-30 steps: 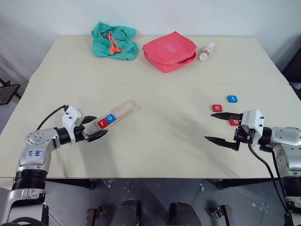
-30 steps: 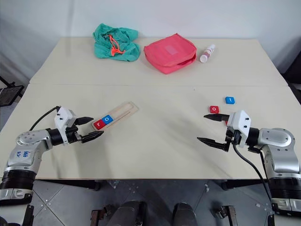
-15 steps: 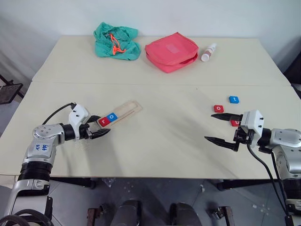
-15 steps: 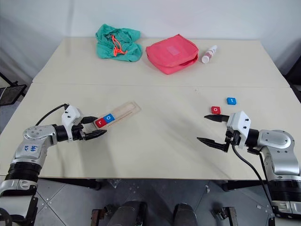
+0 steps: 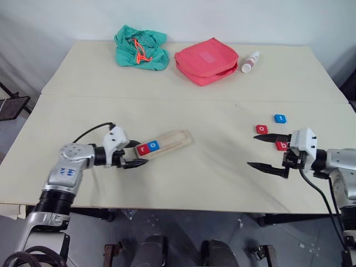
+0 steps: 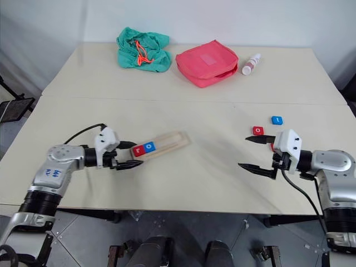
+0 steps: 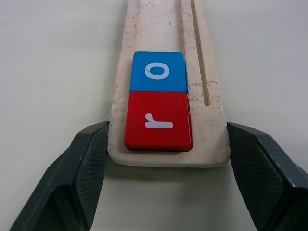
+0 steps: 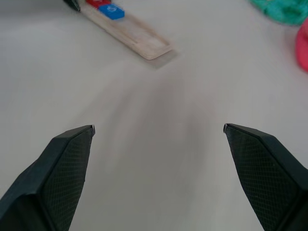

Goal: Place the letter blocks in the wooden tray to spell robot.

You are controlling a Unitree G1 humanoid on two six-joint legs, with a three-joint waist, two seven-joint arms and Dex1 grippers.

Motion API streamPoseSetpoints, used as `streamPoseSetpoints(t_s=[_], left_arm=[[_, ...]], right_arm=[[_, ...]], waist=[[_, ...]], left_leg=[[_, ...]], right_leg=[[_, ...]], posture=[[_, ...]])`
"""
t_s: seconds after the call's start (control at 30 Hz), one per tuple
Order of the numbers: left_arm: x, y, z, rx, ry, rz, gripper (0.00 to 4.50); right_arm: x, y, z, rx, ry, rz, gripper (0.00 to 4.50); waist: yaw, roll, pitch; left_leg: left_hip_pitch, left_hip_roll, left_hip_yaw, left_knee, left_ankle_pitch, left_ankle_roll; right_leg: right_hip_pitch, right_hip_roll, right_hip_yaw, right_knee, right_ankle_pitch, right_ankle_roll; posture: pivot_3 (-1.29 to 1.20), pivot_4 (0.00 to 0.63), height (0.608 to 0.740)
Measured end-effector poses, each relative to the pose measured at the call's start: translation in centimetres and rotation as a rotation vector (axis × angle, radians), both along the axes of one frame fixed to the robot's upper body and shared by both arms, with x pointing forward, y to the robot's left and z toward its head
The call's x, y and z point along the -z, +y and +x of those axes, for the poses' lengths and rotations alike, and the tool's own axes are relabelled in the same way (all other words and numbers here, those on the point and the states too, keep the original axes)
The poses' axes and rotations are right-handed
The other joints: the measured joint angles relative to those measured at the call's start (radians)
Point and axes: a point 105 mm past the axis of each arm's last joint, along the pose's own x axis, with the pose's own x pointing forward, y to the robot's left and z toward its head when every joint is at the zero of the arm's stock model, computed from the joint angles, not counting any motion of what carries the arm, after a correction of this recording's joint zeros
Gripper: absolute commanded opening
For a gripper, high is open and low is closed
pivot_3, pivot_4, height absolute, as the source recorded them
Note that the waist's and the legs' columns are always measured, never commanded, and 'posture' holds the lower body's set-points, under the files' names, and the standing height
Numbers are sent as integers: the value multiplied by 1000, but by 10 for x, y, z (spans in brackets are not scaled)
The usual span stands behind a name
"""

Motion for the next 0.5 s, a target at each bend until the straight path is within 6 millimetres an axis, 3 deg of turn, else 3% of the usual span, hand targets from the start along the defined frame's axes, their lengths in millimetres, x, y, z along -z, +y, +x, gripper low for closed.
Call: streamPoseSetpoints(t_s=[0.2, 0.37, 0.5], left_arm=[[-19, -48, 2, 158, -62, -4, 3382], [-13, -83, -4, 259, -41, 15, 3382], [-2, -94, -12, 318, 0, 56, 3382]], right_arm=[[3, -12, -3, 2, 31, -28, 4500], [3, -17, -5, 23, 30, -32, 4500], [10, -25, -15, 63, 46, -40, 4500]], waist=[[-7, 0, 0], [-1, -1, 0], [3, -1, 1]], left_leg=[[0, 1, 2, -1, 0, 0], [0, 0, 2, 0, 0, 0], [-1, 0, 1, 0, 0, 0]], right_leg=[[0, 0, -1, -1, 0, 0], [0, 0, -1, -1, 0, 0], [0, 0, -2, -1, 0, 0]], posture=[[0, 150, 740], [0, 150, 740], [0, 150, 740]])
